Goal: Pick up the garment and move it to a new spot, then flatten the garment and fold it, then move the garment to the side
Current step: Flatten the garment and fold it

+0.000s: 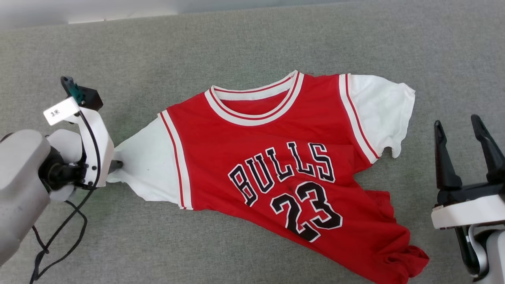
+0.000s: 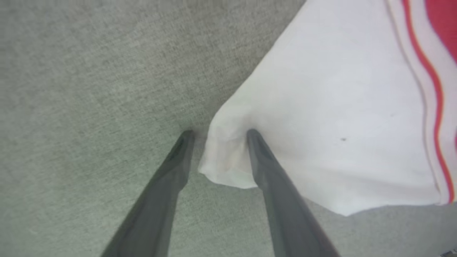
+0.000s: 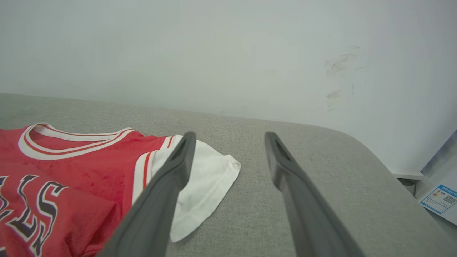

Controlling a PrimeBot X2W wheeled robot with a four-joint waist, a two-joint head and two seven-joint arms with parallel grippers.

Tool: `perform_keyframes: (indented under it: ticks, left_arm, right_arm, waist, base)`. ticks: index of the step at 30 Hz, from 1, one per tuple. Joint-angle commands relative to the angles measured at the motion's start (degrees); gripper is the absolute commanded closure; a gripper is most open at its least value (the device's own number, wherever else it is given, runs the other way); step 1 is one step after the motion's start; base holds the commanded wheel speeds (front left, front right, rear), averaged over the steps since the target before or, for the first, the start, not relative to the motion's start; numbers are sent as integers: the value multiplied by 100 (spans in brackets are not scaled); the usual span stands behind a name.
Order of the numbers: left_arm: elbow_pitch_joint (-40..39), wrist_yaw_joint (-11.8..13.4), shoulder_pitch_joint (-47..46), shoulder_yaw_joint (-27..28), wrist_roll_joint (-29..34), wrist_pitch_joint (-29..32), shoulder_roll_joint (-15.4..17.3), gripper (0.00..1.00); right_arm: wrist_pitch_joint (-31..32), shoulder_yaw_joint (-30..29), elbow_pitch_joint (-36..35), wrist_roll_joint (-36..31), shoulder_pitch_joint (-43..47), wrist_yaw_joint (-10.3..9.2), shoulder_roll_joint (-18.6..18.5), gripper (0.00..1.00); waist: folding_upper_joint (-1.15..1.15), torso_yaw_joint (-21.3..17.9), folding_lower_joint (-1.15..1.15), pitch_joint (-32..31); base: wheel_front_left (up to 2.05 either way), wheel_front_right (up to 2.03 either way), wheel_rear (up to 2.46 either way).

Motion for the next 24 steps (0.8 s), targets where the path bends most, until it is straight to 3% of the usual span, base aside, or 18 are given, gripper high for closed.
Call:
perform_keyframes:
  ticks: [1,6,10,13,20,24]
  left_arm:
    - [44,-50,291,-148,32,-28,-137,100]
    - [-99,-139,81,-73,175,-351,68,100]
    - [-457,-185,-77,56,220,-628,201,100]
    - [-750,-193,-163,99,300,-746,293,100]
    - [-1371,-67,-300,85,505,-876,239,100]
    - [-1623,11,-376,70,627,-939,204,100]
  right_arm:
    - [-12,19,12,-51,-68,-4,-56,0]
    - [-11,-10,28,12,-401,-4,-362,0]
    - [323,145,44,64,-831,-3,-920,0]
    - [924,437,68,356,-1223,-4,-1468,0]
    - [3157,1627,71,1697,-2176,-4,-2947,0]
    - [4838,2477,127,2665,-2657,-4,-3624,0]
  waist:
    - [0,26,0,-48]
    - [0,99,0,-215]
    - [0,212,0,-302]
    - [0,326,0,-300]
    - [0,635,0,-101]
    - [0,776,0,86]
  base:
    - [0,0,0]
    - [0,0,0]
    - [0,0,0]
    - [0,0,0]
    - [0,0,0]
    - [0,0,0]
